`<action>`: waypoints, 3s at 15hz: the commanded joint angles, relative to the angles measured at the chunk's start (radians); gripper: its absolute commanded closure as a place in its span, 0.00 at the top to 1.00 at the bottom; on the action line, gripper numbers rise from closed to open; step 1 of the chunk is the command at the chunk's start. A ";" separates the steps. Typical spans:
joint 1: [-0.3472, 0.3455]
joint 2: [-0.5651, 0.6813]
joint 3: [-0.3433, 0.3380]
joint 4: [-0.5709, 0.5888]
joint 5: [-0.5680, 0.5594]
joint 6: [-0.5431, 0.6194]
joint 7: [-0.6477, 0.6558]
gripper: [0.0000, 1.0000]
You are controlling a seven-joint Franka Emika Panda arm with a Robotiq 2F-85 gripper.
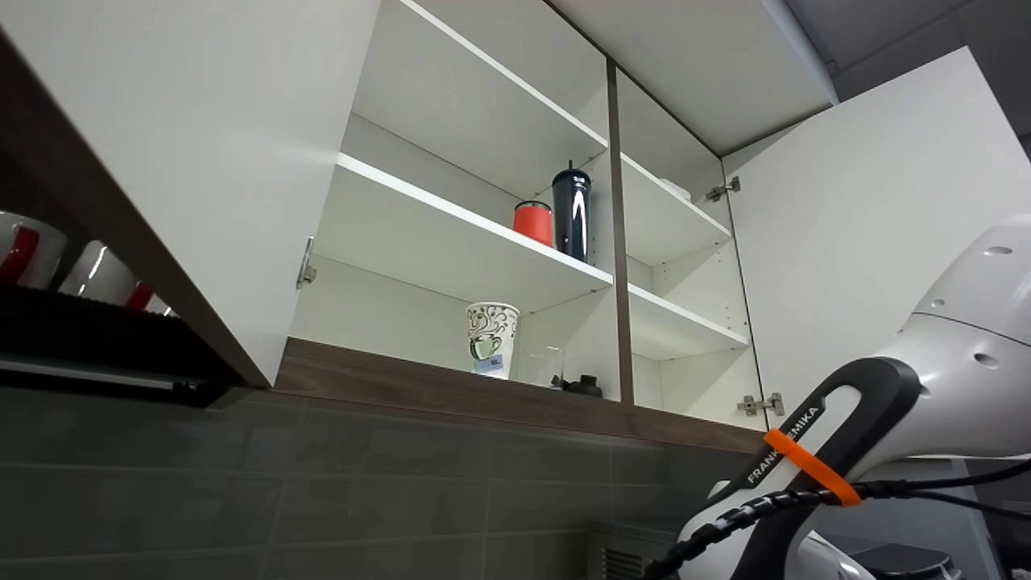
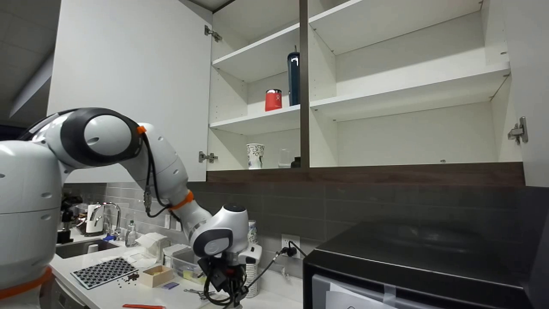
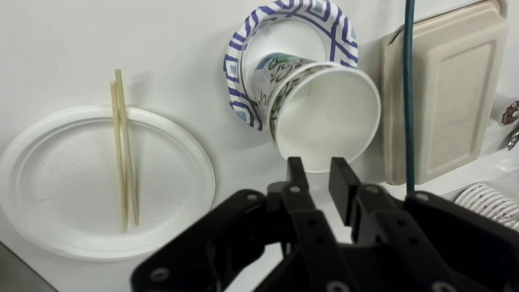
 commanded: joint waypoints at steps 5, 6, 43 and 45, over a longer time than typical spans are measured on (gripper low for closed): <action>-0.014 0.010 0.018 0.021 -0.035 -0.005 0.040 0.86; -0.015 0.007 0.018 0.022 -0.031 -0.006 0.037 0.93; -0.018 -0.429 -0.022 -0.128 -0.232 -0.308 -0.069 1.00; -0.018 -0.426 -0.023 -0.127 -0.232 -0.308 -0.070 1.00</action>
